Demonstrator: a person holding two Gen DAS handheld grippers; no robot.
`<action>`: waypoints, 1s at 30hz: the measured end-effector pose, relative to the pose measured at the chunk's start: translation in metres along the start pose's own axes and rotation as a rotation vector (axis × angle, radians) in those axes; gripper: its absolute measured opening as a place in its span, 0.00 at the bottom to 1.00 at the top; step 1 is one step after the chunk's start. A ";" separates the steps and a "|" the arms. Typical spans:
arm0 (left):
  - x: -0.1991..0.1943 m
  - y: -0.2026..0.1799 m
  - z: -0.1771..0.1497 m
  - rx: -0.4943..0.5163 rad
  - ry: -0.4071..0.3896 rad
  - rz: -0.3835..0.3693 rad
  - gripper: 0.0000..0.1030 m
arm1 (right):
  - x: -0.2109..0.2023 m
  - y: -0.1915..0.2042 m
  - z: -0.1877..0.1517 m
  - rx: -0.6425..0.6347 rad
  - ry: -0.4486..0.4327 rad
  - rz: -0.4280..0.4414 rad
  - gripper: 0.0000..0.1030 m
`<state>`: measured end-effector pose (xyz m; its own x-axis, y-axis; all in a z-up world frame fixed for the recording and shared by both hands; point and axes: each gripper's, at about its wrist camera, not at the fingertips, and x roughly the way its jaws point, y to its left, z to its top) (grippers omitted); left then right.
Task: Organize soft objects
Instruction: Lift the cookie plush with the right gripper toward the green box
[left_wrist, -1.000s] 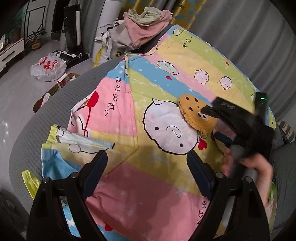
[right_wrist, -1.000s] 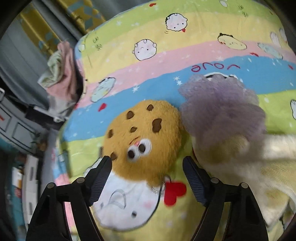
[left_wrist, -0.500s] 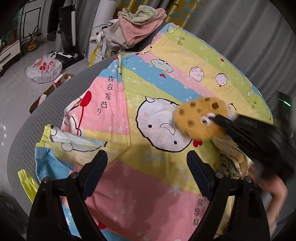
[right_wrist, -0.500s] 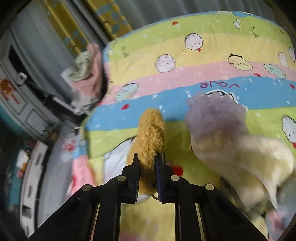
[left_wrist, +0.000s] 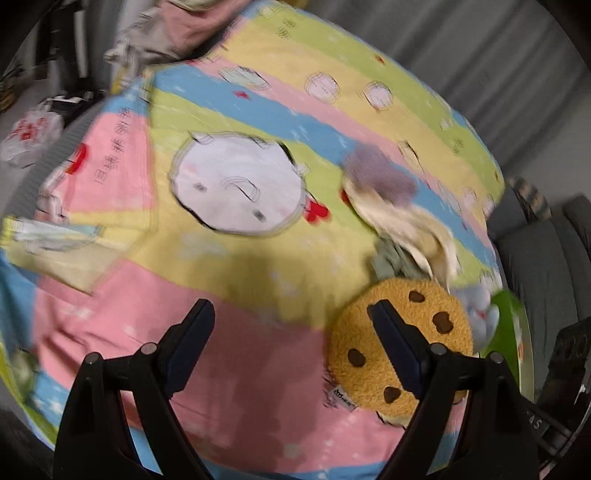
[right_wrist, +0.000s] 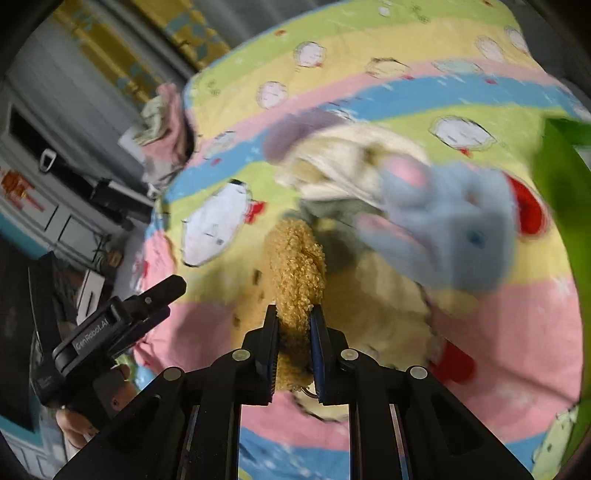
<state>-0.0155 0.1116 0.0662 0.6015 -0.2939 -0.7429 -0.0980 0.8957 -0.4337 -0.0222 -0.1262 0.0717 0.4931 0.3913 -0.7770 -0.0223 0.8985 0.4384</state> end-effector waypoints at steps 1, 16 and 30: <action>0.004 -0.005 -0.004 0.013 0.019 -0.008 0.84 | 0.000 -0.005 0.000 0.009 0.013 0.000 0.16; 0.041 -0.066 -0.046 0.166 0.190 -0.130 0.62 | -0.004 -0.032 0.013 0.062 -0.035 -0.008 0.59; 0.061 -0.093 -0.059 0.270 0.186 -0.182 0.49 | 0.032 -0.032 0.006 0.119 0.043 0.065 0.52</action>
<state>-0.0163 -0.0095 0.0317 0.4331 -0.4900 -0.7565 0.2246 0.8715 -0.4359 0.0001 -0.1438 0.0353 0.4565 0.4582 -0.7627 0.0514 0.8422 0.5367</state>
